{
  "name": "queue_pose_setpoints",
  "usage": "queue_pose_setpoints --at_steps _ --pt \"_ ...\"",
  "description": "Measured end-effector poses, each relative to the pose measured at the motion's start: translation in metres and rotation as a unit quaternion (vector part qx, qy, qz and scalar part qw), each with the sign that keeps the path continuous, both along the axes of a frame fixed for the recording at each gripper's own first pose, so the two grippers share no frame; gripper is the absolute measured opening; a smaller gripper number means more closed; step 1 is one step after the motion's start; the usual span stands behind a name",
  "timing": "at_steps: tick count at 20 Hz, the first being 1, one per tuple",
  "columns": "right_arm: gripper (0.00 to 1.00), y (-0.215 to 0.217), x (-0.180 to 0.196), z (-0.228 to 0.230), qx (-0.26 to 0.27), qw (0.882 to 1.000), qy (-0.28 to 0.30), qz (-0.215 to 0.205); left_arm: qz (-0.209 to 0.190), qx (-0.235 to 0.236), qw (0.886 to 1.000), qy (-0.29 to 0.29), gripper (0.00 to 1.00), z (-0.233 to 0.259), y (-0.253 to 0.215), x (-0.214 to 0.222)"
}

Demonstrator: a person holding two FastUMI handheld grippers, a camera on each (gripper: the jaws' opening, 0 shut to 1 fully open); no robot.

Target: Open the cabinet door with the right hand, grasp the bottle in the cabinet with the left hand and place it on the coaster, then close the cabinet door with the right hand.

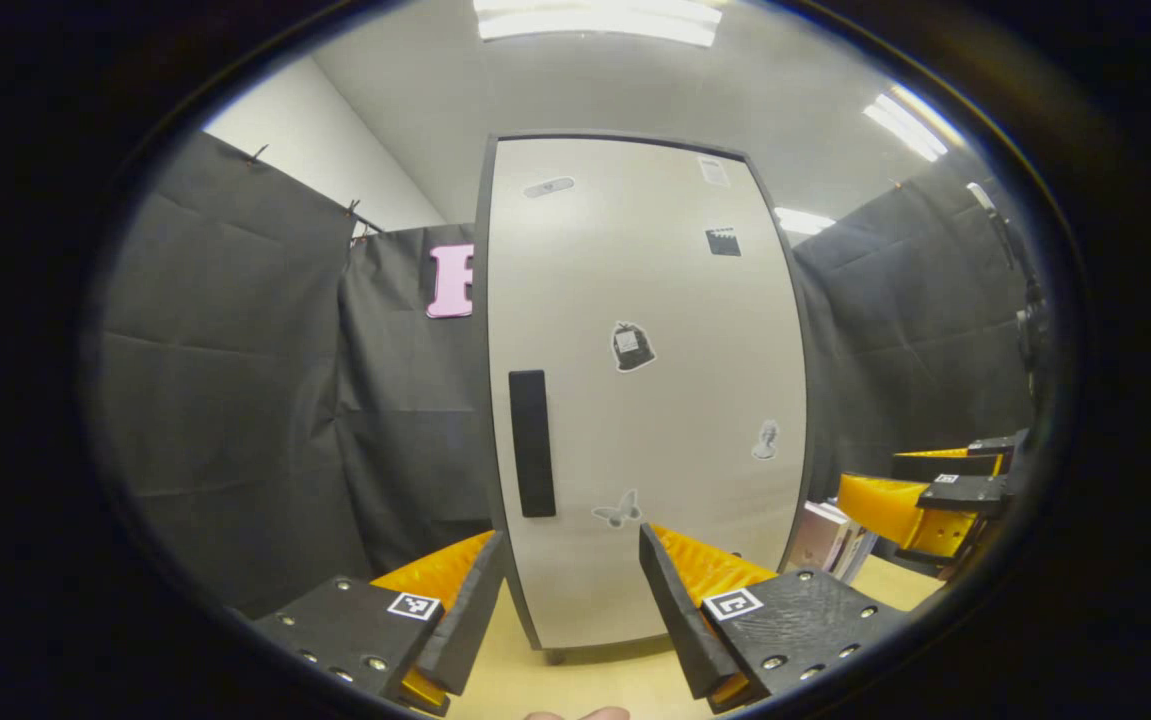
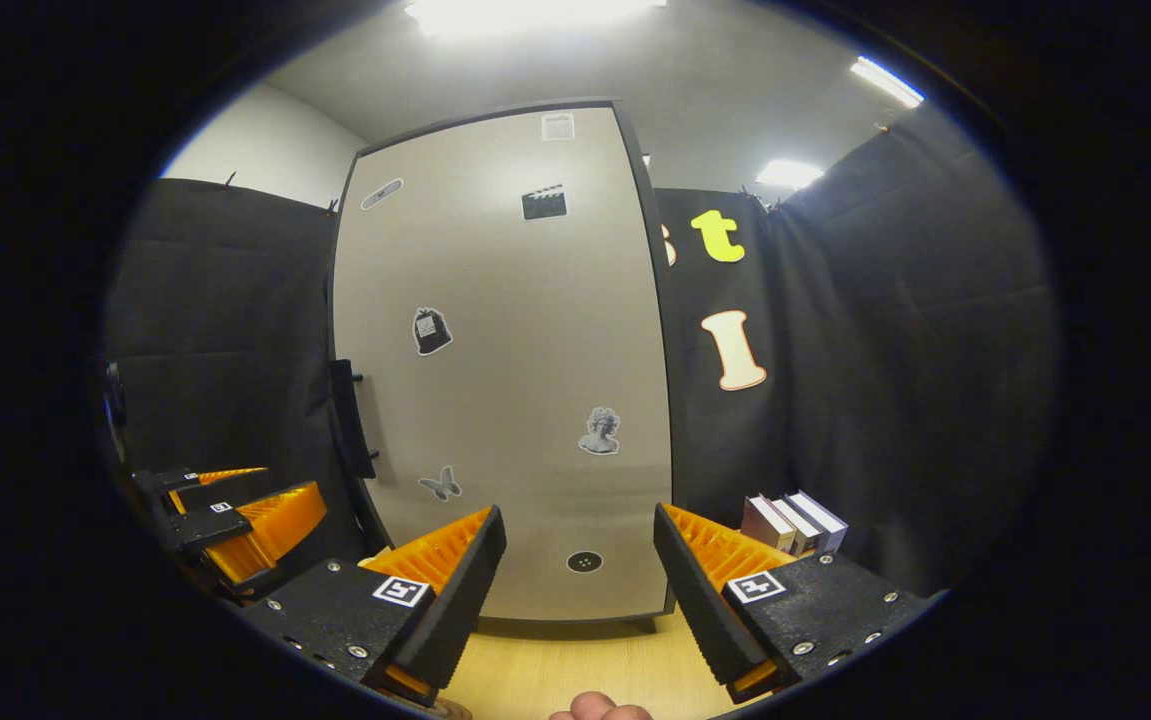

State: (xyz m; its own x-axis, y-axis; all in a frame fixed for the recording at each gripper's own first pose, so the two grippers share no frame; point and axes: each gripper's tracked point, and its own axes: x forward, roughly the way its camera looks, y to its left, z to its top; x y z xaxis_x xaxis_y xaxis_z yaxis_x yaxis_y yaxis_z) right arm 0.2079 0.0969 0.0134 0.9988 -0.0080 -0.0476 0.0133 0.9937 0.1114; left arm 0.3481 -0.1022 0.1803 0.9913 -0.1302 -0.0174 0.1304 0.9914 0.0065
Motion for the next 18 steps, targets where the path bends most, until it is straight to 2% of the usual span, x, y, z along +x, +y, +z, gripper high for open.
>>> queue_pose_setpoints --at_steps 2,5,6,7,10,12,13,14,15,18 --pt "0.9 -0.0012 -0.0007 -0.0023 0.0 1.0 0.003 -0.001 -0.001 -0.002 1.0 0.001 0.8 -0.0005 -0.001 -0.0005" --pt "0.93 -0.0031 -0.0025 -0.0022 0.001 1.0 0.003 -0.002 0.0 -0.006 1.0 -0.001 0.8 0.0014 -0.0019 0.0001" --pt "0.9 -0.0039 -0.0028 -0.0017 0.0 1.0 0.001 -0.003 -0.001 -0.007 1.0 -0.002 0.78 0.0007 -0.0027 0.0006" --pt "0.93 -0.0037 -0.0034 -0.0006 0.001 1.0 -0.001 -0.003 0.001 -0.006 1.0 -0.003 0.78 0.0011 -0.0019 0.0006" --pt "0.9 -0.0036 -0.003 -0.0007 0.003 1.0 0.0 -0.005 -0.003 -0.006 1.0 -0.003 0.78 0.0007 -0.0033 0.0005" --pt "0.93 -0.0038 -0.0037 0.0002 0.0 1.0 -0.001 -0.006 -0.004 -0.008 1.0 -0.003 0.82 0.0013 -0.0043 0.0006" --pt "0.9 -0.0035 -0.0044 0.0004 -0.002 1.0 -0.002 -0.005 -0.005 -0.01 1.0 -0.003 0.78 0.0016 -0.0053 0.0005" --pt "0.93 -0.0035 -0.0047 0.0001 -0.002 1.0 -0.001 -0.004 -0.006 -0.011 1.0 -0.002 0.8 0.0012 -0.0058 0.0002" --pt "0.9 -0.0039 -0.0052 0.0002 -0.001 1.0 -0.001 -0.005 -0.006 -0.012 1.0 -0.004 0.8 0.0019 -0.0057 0.0002" --pt "0.92 -0.0055 -0.0048 -0.0002 0.003 1.0 0.0 -0.006 -0.009 -0.009 1.0 -0.006 0.8 0.0024 -0.006 0.0008"
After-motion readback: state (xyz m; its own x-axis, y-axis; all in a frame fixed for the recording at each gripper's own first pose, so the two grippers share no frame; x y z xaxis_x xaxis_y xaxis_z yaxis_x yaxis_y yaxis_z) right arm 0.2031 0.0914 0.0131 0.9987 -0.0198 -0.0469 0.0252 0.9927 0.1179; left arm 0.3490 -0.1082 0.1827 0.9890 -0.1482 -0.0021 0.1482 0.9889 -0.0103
